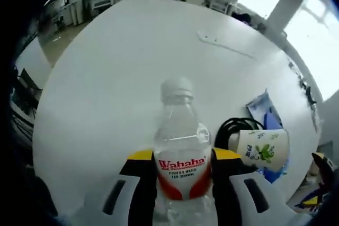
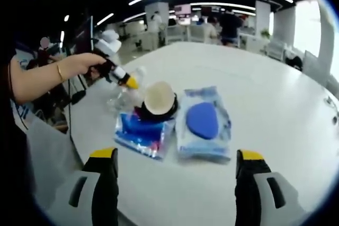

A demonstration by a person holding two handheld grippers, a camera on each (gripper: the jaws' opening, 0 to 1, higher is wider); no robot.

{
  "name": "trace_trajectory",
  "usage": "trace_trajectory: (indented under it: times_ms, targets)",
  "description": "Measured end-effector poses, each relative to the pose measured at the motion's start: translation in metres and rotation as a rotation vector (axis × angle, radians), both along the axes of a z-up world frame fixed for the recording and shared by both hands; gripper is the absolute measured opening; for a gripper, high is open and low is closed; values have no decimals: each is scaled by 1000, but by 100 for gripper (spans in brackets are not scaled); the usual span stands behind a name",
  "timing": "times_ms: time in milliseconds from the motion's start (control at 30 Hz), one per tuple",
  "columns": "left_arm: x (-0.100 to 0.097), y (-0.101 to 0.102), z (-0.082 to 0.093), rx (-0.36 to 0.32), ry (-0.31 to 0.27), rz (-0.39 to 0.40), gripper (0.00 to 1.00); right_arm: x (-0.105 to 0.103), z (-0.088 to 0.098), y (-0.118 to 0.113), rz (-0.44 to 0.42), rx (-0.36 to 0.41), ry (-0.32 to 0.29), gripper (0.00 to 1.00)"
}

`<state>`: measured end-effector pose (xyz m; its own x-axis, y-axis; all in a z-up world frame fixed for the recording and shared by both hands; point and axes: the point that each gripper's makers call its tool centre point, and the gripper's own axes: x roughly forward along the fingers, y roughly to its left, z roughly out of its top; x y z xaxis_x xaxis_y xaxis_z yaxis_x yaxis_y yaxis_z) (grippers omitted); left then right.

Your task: Arrange the tabletop items into an orderly group along one side of the table until the central work area is clear of visible clutter.

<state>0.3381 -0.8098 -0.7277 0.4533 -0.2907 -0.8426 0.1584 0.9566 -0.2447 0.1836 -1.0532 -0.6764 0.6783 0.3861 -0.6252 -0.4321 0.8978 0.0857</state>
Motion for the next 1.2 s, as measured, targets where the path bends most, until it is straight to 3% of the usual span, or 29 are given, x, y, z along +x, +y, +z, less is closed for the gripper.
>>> trace_trajectory:
  times_ms: [267,400,433,500,600,767,1000,1200]
  targets:
    - [-1,9,17,-29,-71,47,37,1,5,0,2,-2,-15,90]
    - [3,11,28,-23,-146,42,36,1,7,1,5,-5,-20,90]
    - [8,12,33,-21,-199,34,36,1,7,1,4,-4,-21,90]
    - [5,14,36,-21,-204,48,36,1,8,2,5,-3,-22,90]
    - [7,17,43,-10,-260,44,36,1,9,4,7,-3,-25,90]
    - [8,21,45,11,-318,43,36,1,9,5,8,-2,-27,90]
    - [2,16,46,61,-428,-20,36,2,10,6,6,2,-31,90]
    - [-6,17,45,77,-491,0,36,2,12,10,13,5,-36,90]
